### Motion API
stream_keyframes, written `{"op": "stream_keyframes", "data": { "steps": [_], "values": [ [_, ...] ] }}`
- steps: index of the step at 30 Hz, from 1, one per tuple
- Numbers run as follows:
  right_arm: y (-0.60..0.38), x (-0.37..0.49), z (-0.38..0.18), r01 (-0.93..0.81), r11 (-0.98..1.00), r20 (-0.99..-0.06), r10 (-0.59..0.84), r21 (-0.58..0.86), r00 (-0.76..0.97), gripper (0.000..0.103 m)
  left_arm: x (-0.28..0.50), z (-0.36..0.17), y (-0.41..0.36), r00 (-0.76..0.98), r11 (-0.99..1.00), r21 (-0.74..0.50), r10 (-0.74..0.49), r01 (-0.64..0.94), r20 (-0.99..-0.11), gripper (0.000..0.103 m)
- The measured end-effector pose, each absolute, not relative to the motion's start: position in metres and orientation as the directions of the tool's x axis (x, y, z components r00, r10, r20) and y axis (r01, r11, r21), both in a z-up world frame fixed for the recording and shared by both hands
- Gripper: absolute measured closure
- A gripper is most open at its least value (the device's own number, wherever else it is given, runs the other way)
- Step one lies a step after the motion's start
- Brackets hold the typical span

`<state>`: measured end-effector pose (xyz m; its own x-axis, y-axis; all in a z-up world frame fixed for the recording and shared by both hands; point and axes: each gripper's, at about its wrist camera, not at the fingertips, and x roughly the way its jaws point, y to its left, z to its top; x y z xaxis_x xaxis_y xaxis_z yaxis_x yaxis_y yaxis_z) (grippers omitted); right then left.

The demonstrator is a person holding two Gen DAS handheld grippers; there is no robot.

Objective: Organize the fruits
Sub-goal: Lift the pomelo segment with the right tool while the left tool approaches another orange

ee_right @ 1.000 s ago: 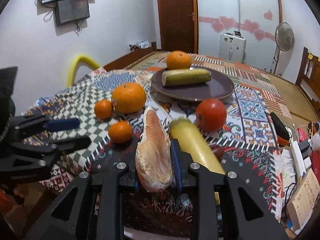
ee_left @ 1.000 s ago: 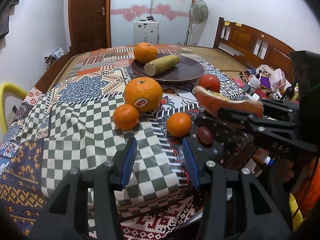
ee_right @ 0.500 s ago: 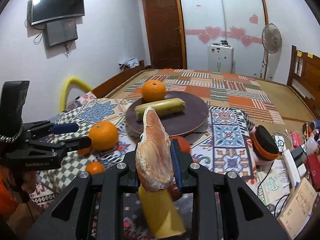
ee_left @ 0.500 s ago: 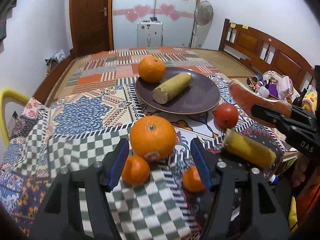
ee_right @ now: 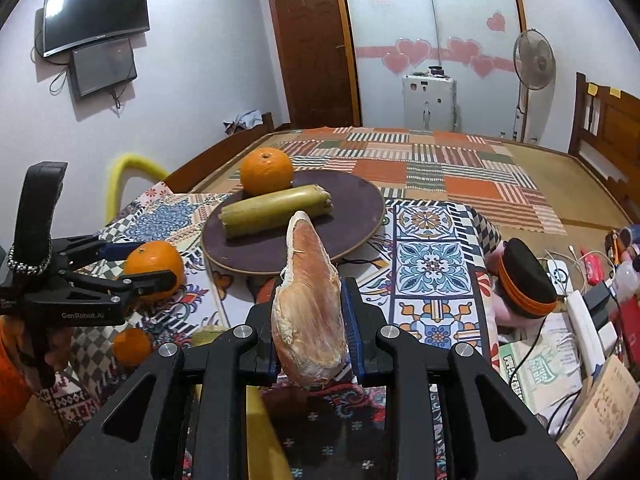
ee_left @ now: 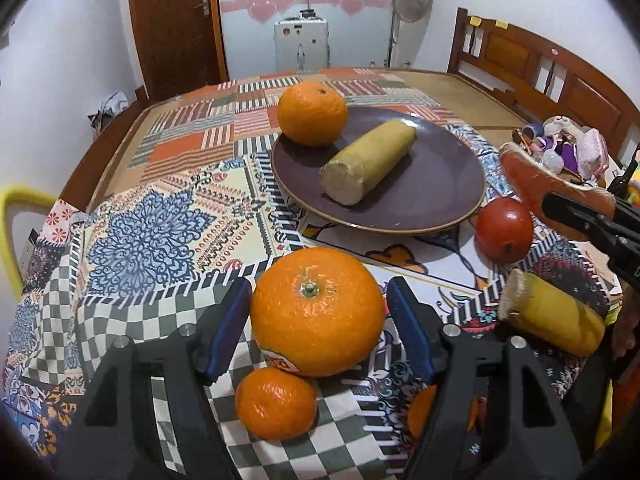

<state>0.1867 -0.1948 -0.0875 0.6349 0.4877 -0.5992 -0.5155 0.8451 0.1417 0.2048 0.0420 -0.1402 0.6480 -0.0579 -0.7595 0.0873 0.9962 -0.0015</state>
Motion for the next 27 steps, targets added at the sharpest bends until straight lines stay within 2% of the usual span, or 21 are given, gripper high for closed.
{"op": "stream_keyframes", "data": {
  "steps": [11,12,13,18,27],
  "values": [
    [-0.208,0.193,-0.077,-0.496,0.858,-0.586,0.470,0.130,0.660,0.080,0.209,-0.141,0.040,0.645,0.996,0.015,-0.045,0.087,-0.763,0.038],
    [-0.209,0.192,-0.075,-0.497,0.858,-0.583,0.470,0.128,0.663,0.082,0.210,-0.141,0.040,0.643,0.996,0.012,-0.045,0.084,-0.764,0.038],
    [-0.208,0.192,-0.073,-0.497,0.859,-0.578,0.469,0.122,0.668,0.089,0.211,-0.141,0.041,0.641,0.997,0.002,-0.050,0.080,-0.766,0.038],
    [-0.210,0.193,-0.063,-0.500,0.861,-0.561,0.460,0.092,0.688,0.090,0.212,-0.130,0.045,0.660,0.997,-0.021,-0.064,0.073,-0.749,0.038],
    [-0.215,0.211,-0.089,-0.485,0.860,-0.634,0.465,0.158,0.619,0.090,0.204,-0.122,0.040,0.684,0.996,-0.005,-0.066,0.091,-0.726,0.038]
  ]
}}
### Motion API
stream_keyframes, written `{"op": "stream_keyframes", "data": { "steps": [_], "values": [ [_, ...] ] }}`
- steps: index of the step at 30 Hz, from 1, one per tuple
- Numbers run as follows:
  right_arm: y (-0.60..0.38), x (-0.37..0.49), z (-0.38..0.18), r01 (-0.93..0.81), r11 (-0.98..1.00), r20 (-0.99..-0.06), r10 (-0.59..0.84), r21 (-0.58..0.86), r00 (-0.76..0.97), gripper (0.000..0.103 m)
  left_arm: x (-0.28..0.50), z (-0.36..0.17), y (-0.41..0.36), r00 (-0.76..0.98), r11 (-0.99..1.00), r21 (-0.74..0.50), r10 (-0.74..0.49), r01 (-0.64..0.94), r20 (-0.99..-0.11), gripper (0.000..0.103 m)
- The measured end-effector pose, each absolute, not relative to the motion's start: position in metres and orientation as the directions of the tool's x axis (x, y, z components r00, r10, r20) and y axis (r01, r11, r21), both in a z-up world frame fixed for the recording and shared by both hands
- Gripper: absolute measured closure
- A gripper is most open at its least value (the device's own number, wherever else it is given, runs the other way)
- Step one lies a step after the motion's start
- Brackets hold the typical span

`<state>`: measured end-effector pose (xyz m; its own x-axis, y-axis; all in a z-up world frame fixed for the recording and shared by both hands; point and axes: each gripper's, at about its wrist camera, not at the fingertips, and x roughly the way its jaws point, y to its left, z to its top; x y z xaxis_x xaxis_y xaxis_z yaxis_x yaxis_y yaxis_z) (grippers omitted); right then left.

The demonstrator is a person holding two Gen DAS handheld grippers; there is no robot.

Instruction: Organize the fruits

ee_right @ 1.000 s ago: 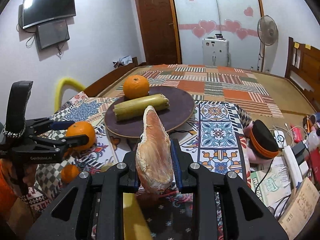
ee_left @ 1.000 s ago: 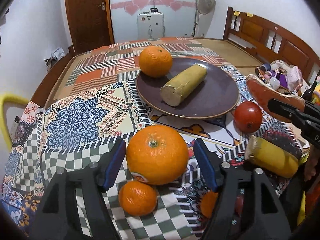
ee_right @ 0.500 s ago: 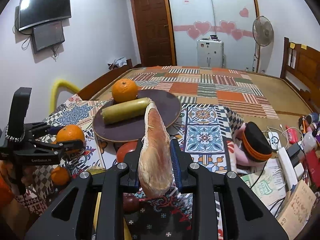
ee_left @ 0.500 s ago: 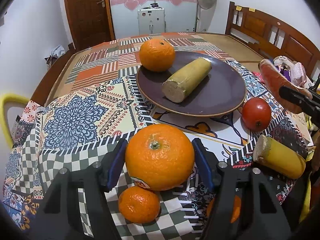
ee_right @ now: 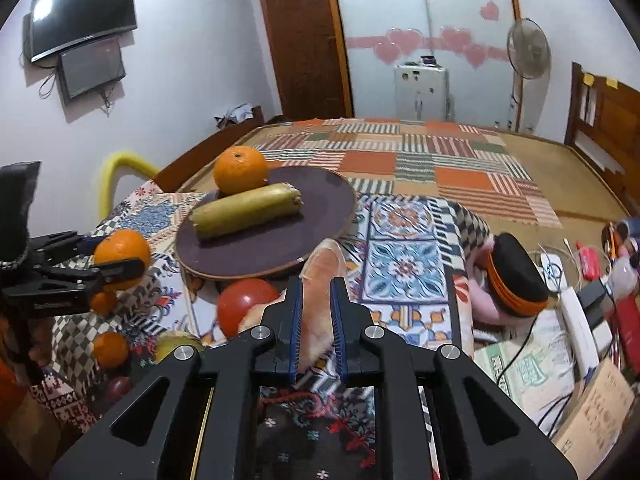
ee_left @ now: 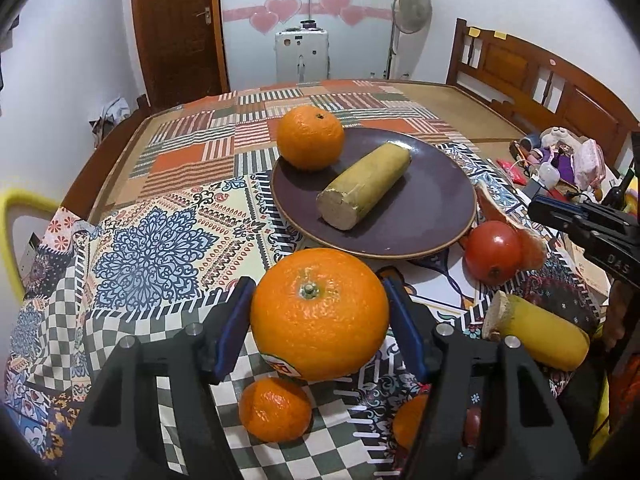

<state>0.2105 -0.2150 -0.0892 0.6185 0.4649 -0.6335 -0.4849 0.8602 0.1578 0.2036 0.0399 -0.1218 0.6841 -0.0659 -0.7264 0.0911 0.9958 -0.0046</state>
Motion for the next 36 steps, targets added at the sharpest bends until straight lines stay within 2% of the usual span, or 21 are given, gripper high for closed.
{"op": "stream_keyframes", "data": {
  "steps": [5,8,9,10,24,31,36],
  "values": [
    [-0.220,0.204,-0.085,-0.493,0.855,-0.626,0.477,0.165,0.617,0.082,0.198,-0.120,0.036,0.693,0.995,0.006,-0.063,0.097,-0.718,0.038],
    [-0.220,0.194,-0.085,-0.509,0.845,-0.624,0.487,0.161,0.611,0.067,0.195,-0.120,0.034,0.695,0.995,0.002,-0.069,0.101,-0.715,0.038],
    [-0.219,0.191,-0.085,-0.512,0.844,-0.623,0.489,0.161,0.610,0.059,0.194,-0.120,0.034,0.694,0.995,0.000,-0.070,0.100,-0.716,0.038],
    [-0.219,0.187,-0.086,-0.516,0.842,-0.621,0.491,0.158,0.611,0.057,0.193,-0.121,0.034,0.693,0.995,-0.001,-0.070,0.098,-0.717,0.038],
    [-0.203,0.198,-0.109,-0.524,0.843,-0.697,0.450,0.126,0.558,0.057,0.184,-0.124,0.034,0.695,0.994,0.005,-0.072,0.108,-0.716,0.038],
    [-0.213,0.190,-0.102,-0.524,0.849,-0.685,0.424,0.072,0.592,0.073,0.185,-0.126,0.031,0.691,0.993,-0.005,-0.085,0.116,-0.718,0.038],
    [-0.214,0.201,-0.104,-0.512,0.856,-0.698,0.410,0.072,0.587,0.073,0.186,-0.128,0.028,0.693,0.992,0.004,-0.084,0.124,-0.716,0.038]
  ]
}}
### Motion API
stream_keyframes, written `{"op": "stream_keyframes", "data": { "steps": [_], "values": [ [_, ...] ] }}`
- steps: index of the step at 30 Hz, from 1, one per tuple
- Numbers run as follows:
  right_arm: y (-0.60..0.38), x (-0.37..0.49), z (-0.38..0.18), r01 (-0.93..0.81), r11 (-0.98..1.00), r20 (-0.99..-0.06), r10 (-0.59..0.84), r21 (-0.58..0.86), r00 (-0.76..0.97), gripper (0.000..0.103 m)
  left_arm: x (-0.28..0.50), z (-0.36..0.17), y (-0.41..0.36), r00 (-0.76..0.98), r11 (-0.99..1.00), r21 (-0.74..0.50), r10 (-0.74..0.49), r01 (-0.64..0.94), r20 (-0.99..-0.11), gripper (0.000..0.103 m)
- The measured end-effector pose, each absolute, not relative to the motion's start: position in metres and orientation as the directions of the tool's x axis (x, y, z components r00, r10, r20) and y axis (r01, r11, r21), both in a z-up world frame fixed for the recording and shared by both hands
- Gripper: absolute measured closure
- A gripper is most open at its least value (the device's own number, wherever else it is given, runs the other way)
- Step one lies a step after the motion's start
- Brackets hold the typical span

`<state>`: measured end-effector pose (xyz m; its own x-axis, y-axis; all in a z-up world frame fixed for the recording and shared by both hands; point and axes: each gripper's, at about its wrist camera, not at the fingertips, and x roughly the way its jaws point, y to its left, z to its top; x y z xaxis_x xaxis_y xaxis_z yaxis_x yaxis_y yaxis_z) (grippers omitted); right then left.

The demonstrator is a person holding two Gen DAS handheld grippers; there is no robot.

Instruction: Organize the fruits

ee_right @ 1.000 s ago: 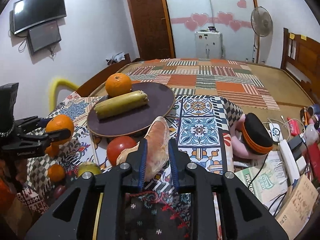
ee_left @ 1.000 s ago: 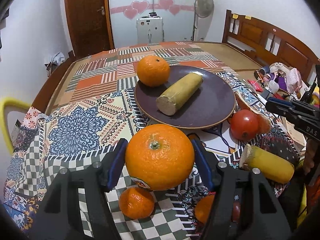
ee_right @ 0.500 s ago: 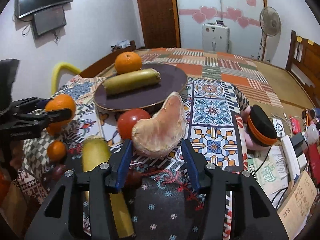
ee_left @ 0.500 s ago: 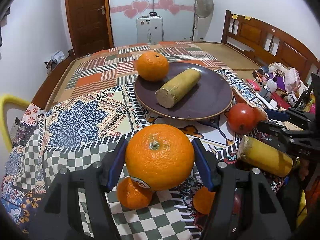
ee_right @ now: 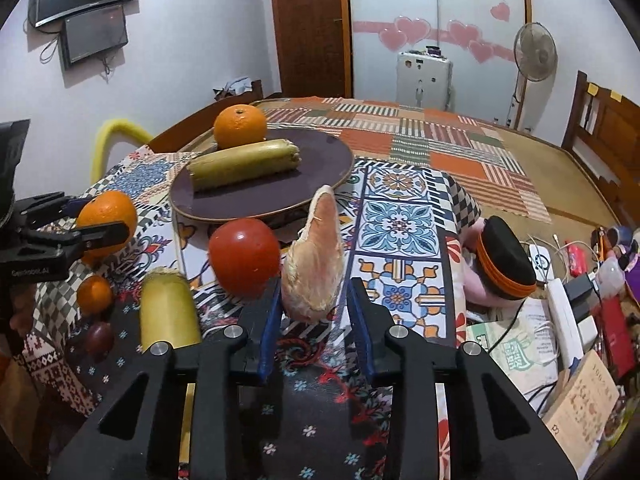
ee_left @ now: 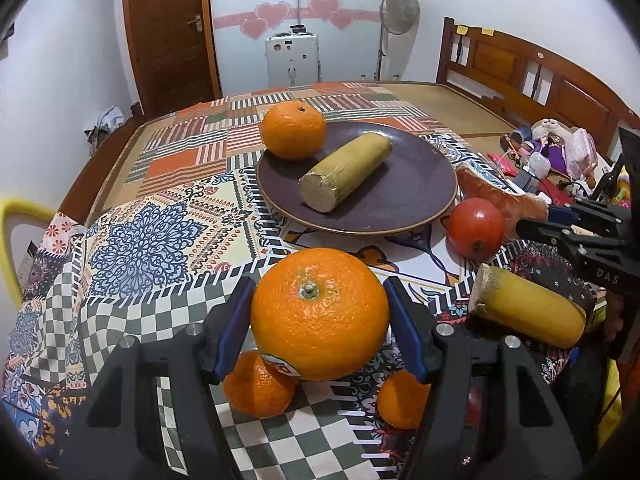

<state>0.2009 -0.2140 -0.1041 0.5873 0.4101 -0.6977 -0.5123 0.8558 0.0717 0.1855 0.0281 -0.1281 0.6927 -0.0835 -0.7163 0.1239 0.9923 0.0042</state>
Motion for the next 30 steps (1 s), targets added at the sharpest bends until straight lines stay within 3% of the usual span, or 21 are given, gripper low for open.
{"op": "stream_keyframes", "data": {
  "steps": [13,16,30],
  "values": [
    [-0.197,0.238,-0.117,-0.524,0.846,-0.771,0.397,0.096,0.498,0.074,0.187,-0.131,0.031,0.690,0.991,-0.002,-0.092,0.131,-0.718,0.038],
    [-0.194,0.236,-0.116,-0.530,0.846,-0.769,0.382,0.067,0.512,0.079,0.187,-0.130,0.031,0.690,0.991,-0.002,-0.092,0.130,-0.718,0.038],
    [-0.204,0.228,-0.082,-0.512,0.856,-0.691,0.415,0.076,0.592,0.080,0.194,-0.107,0.035,0.726,0.994,-0.012,-0.087,0.108,-0.682,0.038]
  ]
}}
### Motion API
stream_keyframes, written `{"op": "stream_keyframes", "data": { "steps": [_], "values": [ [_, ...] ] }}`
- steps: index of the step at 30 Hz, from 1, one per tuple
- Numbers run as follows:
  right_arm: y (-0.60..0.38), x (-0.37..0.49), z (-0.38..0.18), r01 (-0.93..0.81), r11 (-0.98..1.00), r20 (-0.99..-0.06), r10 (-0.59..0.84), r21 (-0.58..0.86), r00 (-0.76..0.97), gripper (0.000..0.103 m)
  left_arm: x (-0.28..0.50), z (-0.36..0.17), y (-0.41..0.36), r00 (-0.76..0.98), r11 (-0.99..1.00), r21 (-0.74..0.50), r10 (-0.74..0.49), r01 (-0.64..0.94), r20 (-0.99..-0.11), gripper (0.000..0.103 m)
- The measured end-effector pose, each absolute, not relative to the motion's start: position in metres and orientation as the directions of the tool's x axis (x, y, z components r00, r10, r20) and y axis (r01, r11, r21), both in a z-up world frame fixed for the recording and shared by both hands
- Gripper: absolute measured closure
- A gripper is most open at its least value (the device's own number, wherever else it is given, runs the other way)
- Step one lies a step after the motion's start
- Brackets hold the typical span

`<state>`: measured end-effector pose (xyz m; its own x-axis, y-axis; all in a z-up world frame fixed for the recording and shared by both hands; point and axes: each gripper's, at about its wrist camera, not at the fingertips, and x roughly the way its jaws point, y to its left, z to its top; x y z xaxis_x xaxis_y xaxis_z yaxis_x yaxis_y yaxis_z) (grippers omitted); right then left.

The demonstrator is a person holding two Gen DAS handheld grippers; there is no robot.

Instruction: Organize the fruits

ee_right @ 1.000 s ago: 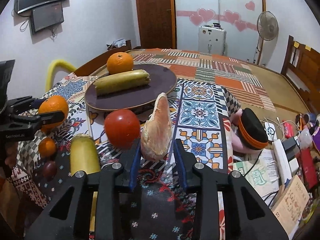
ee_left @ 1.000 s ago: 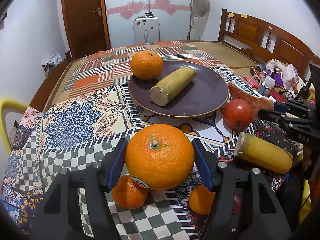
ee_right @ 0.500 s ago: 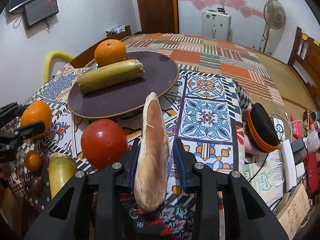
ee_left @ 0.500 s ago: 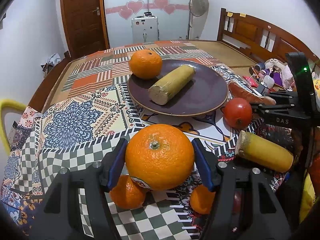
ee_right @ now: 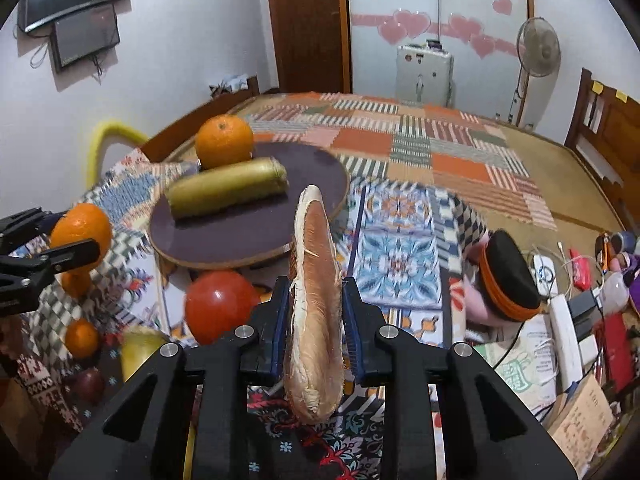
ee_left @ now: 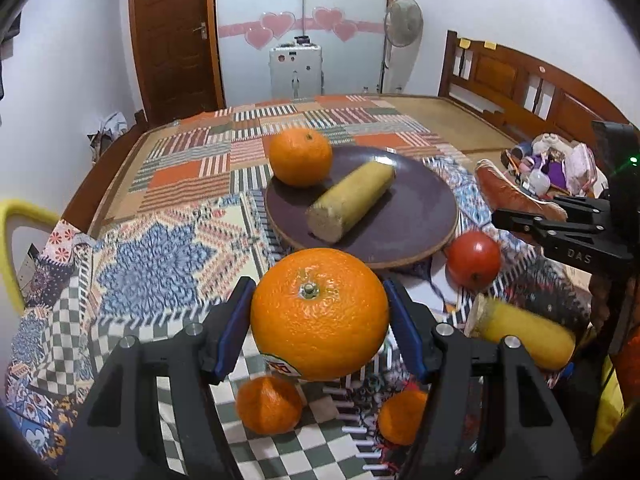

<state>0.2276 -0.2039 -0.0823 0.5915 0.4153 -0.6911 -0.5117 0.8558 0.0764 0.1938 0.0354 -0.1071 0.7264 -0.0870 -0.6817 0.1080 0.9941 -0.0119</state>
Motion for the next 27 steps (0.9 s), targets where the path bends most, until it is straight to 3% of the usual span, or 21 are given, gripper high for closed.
{"op": "stream_keyframes", "data": {
  "steps": [11,27],
  "values": [
    [-0.187,0.240,-0.058,-0.544,0.836,-0.624,0.464,0.072,0.629,0.080,0.231,-0.087,0.034,0.752,0.995,0.006,-0.075,0.104,-0.655,0.038],
    [-0.166,0.279,-0.074,-0.558,0.829,-0.649,0.452,0.051,0.612,0.080,0.293,-0.106,0.041,0.704,0.998,0.027,-0.016,0.050,-0.710,0.038]
  ]
}}
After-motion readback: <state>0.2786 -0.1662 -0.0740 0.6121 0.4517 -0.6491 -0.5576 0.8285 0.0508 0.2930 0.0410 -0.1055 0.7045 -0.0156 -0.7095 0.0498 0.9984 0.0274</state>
